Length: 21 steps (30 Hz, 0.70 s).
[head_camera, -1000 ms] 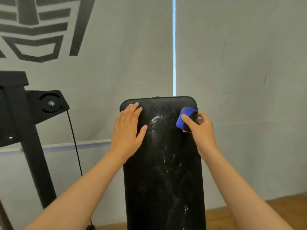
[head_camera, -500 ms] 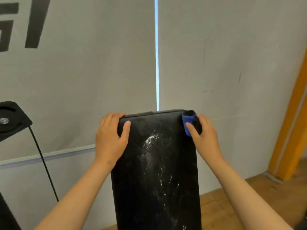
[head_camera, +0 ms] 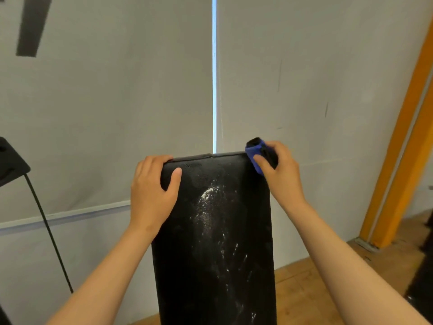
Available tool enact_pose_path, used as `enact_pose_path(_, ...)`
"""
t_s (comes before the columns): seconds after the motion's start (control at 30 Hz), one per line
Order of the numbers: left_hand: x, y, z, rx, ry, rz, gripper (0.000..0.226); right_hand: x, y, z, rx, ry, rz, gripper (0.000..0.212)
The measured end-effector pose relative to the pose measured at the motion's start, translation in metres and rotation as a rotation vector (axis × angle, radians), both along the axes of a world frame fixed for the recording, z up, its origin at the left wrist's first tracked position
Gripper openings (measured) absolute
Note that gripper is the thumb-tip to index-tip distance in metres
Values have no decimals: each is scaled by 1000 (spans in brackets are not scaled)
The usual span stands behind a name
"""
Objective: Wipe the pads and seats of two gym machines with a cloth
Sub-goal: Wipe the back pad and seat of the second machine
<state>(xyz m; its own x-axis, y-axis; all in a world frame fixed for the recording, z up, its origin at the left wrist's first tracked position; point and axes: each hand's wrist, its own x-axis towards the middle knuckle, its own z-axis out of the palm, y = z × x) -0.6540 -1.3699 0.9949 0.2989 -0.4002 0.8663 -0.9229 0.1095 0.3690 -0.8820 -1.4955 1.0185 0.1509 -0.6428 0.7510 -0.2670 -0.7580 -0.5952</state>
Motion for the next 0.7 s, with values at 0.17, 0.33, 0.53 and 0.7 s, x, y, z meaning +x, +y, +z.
enact_pose_path(0.17,0,-1,1,5,5,-6,36,-5,23,-45,-106,177,105,31)
enact_pose_path(0.33,0,-1,-2,8,-6,-8,37,-13,14,-38,-138,164,71,31)
enact_pose_path(0.53,-12,10,-23,-88,243,-117,46,12,-1,17,-102,-8,-40,27)
enact_pose_path(0.7,-26,21,-57,-64,592,-175,53,31,27,-11,-226,113,65,31)
